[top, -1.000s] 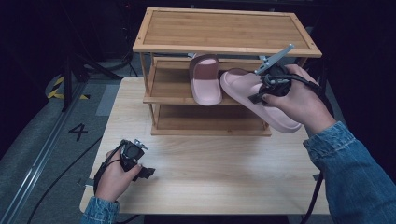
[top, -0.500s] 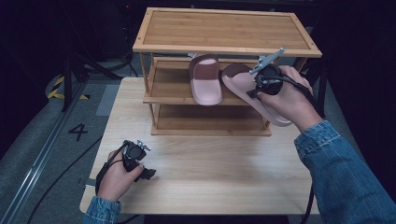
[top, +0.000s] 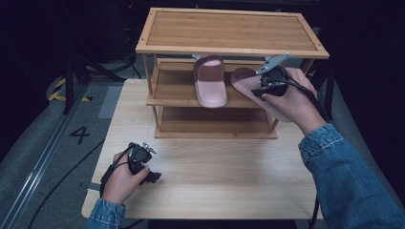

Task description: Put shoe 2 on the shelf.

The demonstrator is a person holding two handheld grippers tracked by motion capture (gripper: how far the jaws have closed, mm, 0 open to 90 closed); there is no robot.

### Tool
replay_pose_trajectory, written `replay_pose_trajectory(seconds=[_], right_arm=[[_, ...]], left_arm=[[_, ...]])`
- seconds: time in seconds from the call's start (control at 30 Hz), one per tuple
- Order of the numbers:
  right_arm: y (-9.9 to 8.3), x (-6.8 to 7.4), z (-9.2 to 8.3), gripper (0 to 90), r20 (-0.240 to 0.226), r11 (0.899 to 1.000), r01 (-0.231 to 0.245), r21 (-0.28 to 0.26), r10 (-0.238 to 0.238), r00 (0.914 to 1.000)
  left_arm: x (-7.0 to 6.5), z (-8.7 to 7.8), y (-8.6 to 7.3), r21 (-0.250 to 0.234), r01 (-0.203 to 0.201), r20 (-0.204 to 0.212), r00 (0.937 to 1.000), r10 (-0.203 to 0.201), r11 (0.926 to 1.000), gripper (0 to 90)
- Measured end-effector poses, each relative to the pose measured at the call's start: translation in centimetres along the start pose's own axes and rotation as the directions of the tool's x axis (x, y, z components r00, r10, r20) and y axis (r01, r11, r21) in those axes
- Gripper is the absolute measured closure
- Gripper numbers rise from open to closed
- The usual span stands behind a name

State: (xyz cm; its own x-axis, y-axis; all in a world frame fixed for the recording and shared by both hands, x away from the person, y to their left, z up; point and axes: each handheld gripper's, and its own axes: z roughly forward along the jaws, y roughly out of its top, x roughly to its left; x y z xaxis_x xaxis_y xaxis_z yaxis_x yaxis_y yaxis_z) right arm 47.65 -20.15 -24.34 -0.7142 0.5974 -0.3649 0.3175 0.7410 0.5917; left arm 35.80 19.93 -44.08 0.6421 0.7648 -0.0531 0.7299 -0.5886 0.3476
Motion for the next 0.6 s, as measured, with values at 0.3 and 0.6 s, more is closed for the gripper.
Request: replay_pose_trajectory(seconds=[0.3,0.6], right_arm=[[-1.6,0.0,-2.8,51.9,-0.042,0.992,-0.099,-0.083,0.096,0.9945],[-5.9,-1.1,-6.9,56.3,-0.114,0.968,-0.244,-0.057,0.236,0.9650]], left_arm=[[-0.4,0.3,1.0,0.004,-0.020,0.026,0.9995,0.020,0.9998,18.8],[-0.7,0.5,1.7,0.018,-0.045,0.038,0.9983,0.045,0.9988,18.7]])
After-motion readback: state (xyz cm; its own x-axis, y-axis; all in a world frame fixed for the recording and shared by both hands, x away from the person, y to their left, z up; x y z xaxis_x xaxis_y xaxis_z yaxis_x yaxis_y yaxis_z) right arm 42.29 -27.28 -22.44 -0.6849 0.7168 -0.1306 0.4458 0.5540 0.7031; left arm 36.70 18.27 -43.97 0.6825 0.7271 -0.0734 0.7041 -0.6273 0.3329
